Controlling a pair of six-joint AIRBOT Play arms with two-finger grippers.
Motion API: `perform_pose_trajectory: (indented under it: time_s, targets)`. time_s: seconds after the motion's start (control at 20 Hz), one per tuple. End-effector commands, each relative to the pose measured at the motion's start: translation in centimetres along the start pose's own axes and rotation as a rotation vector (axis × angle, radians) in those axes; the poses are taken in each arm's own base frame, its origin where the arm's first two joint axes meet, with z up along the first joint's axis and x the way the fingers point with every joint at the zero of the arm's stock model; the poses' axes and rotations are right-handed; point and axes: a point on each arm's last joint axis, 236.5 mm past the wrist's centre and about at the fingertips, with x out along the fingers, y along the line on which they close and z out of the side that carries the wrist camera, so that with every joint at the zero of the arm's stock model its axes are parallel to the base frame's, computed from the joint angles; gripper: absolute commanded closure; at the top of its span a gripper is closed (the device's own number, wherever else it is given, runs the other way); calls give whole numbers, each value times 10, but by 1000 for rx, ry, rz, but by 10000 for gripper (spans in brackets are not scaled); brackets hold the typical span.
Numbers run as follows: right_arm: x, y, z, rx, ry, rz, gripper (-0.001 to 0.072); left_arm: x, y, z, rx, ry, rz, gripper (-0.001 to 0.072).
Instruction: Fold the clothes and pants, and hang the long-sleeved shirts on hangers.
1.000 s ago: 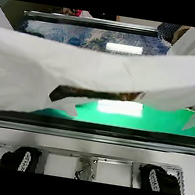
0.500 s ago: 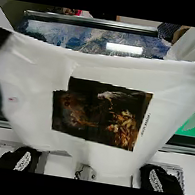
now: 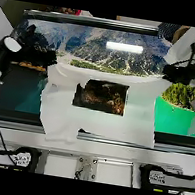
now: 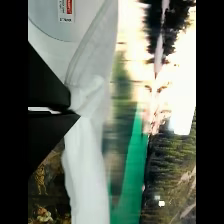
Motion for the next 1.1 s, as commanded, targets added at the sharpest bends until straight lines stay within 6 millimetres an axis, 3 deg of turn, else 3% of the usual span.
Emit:
perform_pose_trajectory:
  time_s: [0.0, 0.15, 0.3, 0.45, 0.65, 0.9, 1.05]
  targets:
    - [55, -1, 11, 29, -21, 4, 702, 53, 9, 13, 8, 30, 3, 699]
    - [53, -2, 24, 55, -75, 5, 702, 58, 15, 23, 4, 45, 2, 699]
    - [42, -11, 22, 34, -70, -32, 702, 44, 35, 27, -29, 41, 18, 699]
    - [35, -19, 6, 18, -52, -69, 703, 31, 54, 9, -12, 57, 37, 700]
    - [44, -22, -35, 22, -2, -76, 703, 34, 66, -35, 23, 122, 50, 699]
    - [60, -27, -104, 23, 90, -89, 703, 47, 86, -86, -38, 213, 71, 699]
    - [72, -31, -144, 23, 169, -100, 702, 52, 89, -103, -47, 249, 72, 699]
